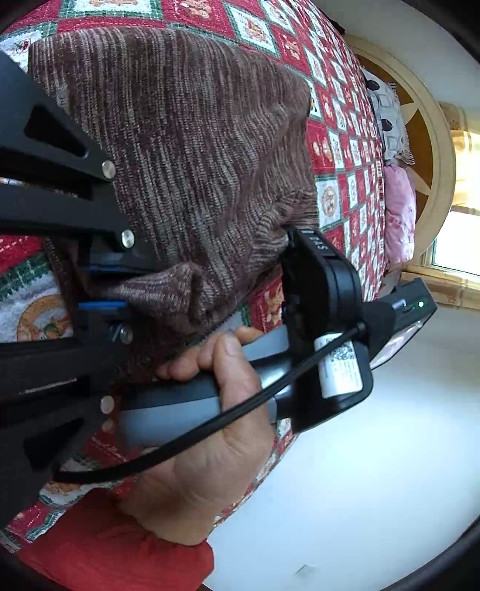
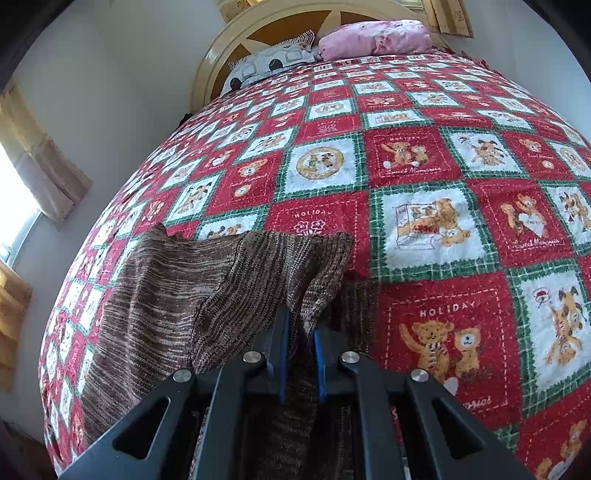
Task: Fold small clothes
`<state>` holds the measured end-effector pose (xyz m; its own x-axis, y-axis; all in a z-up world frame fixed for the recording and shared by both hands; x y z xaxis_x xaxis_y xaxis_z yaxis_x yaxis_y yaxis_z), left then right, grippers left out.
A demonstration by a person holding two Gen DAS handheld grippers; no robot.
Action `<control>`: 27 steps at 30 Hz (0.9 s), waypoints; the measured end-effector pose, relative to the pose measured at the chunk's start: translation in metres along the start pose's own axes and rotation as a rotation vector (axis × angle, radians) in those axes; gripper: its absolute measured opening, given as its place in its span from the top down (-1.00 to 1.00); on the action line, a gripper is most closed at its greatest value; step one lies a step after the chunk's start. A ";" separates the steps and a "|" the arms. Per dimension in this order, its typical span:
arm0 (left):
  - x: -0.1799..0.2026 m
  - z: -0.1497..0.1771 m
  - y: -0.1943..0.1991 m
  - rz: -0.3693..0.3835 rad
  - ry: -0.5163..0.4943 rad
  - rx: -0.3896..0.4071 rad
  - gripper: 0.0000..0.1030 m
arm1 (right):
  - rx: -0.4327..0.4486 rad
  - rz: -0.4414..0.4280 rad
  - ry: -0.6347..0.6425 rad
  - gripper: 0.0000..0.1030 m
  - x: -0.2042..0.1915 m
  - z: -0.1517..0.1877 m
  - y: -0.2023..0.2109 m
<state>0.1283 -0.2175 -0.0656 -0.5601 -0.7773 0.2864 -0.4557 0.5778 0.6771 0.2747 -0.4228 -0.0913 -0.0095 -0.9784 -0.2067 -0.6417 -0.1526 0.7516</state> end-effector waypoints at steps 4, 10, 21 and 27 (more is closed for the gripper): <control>0.003 0.001 0.000 -0.018 -0.016 -0.014 0.78 | 0.011 0.029 0.015 0.78 -0.002 0.003 0.000; -0.002 0.012 0.026 0.008 -0.053 -0.027 0.48 | 0.045 0.053 -0.065 0.15 0.009 0.012 0.030; -0.075 0.005 0.080 -0.124 0.076 0.100 -0.20 | 0.158 -0.041 -0.118 0.14 -0.006 0.104 0.141; -0.103 -0.001 0.054 -0.233 0.131 0.048 -0.20 | 0.105 -0.017 0.067 0.14 -0.059 0.125 0.126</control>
<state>0.1622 -0.1069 -0.0582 -0.3432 -0.9144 0.2145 -0.5959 0.3885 0.7029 0.0983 -0.3664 -0.0627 0.0511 -0.9834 -0.1741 -0.7180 -0.1573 0.6780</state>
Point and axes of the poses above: each gripper's, at about its wrist camera, not at the fingertips, and y roughly against the way its jaws point, x to its right, z to its underside, the point moved 2 cm from there along -y, roughly the way its jaws point, and after that the axes turned 7 degrees about y, right-handed, at the moved point
